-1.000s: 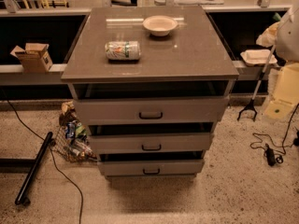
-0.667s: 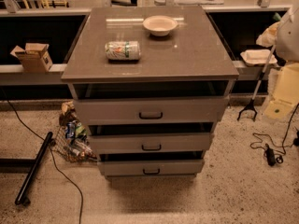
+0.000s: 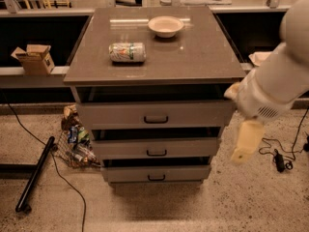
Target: Open middle drawer
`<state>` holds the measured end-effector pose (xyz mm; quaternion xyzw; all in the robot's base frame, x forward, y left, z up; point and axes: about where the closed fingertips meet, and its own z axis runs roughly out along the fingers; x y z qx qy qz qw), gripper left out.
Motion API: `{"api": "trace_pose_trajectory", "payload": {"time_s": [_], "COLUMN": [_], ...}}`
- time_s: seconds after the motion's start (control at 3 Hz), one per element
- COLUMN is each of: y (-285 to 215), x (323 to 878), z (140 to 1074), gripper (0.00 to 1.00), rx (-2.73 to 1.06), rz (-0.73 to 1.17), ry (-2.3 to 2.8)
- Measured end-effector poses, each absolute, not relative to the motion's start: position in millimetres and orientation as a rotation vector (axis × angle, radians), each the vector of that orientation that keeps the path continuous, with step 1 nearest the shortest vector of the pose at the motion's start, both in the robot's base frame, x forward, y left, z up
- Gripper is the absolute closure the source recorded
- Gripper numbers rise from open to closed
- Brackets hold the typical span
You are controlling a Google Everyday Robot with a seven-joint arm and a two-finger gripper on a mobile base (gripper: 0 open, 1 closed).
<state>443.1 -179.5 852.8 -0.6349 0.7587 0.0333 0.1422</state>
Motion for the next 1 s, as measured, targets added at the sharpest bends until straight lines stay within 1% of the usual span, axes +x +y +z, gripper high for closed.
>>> {"api": "trace_pose_trajectory", "payload": {"time_s": [0.33, 0.67, 1.0], "y": [-152, -117, -116], "x": [442, 448, 448], "z": [784, 723, 720], "gripper": [0.0, 0.0, 0.0], "rx": [-1.862, -1.811, -1.816], "rz": [0.246, 0.427, 0.417], "ry": [2.166, 2.133, 2.139]}}
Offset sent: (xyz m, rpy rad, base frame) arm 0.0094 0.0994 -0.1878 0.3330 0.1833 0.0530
